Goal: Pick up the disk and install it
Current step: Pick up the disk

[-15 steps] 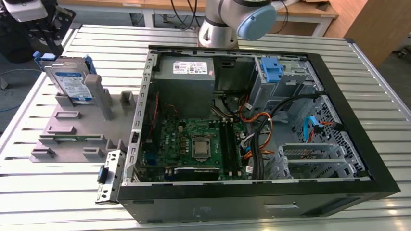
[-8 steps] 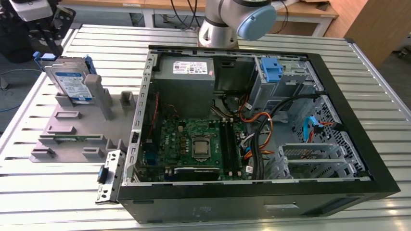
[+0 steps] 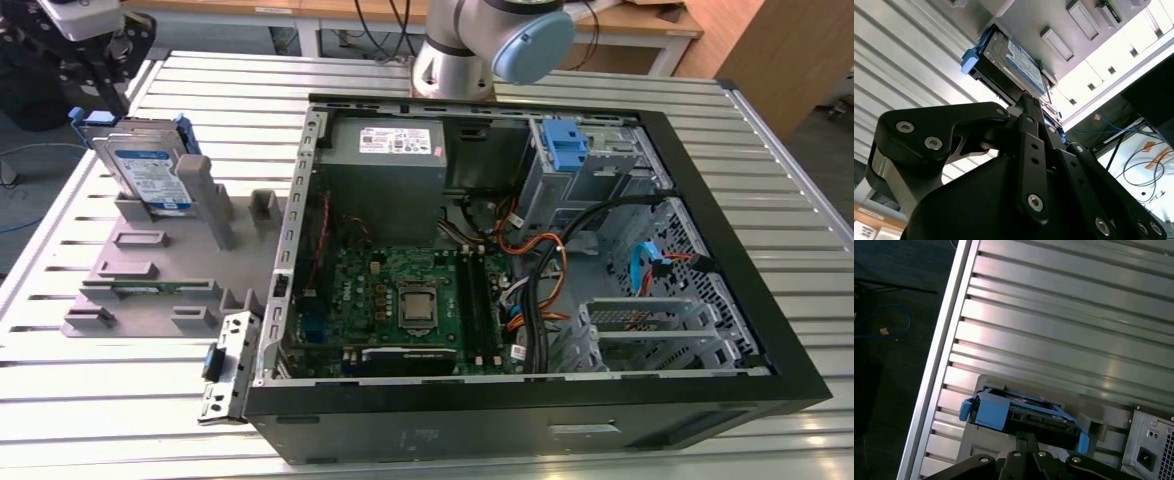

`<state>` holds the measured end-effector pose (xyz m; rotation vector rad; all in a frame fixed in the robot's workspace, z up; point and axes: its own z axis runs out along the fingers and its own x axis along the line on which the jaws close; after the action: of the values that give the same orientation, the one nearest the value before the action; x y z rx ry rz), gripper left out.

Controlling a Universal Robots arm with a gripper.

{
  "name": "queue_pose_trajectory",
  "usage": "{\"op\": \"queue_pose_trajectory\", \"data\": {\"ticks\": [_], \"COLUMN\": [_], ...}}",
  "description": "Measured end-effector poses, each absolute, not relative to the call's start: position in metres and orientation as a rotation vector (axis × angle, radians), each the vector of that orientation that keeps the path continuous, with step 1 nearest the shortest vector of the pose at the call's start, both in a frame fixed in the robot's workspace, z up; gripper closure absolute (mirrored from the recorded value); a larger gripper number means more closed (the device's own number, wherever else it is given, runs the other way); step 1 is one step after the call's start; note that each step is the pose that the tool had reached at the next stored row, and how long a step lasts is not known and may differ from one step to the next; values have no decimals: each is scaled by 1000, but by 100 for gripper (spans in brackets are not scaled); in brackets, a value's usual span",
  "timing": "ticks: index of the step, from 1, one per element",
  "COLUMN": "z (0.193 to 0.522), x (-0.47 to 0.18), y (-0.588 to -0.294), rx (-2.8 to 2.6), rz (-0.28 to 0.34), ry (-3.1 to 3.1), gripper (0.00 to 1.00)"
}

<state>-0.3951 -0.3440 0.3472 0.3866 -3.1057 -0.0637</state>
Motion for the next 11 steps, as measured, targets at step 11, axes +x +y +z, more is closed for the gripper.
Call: {"op": "queue_pose_trajectory", "data": {"ticks": [11], "z": [347], "x": [-395], "y": [-344], "rx": [692], "rz": [-62], "ry": [-3048], "gripper": [89]}}
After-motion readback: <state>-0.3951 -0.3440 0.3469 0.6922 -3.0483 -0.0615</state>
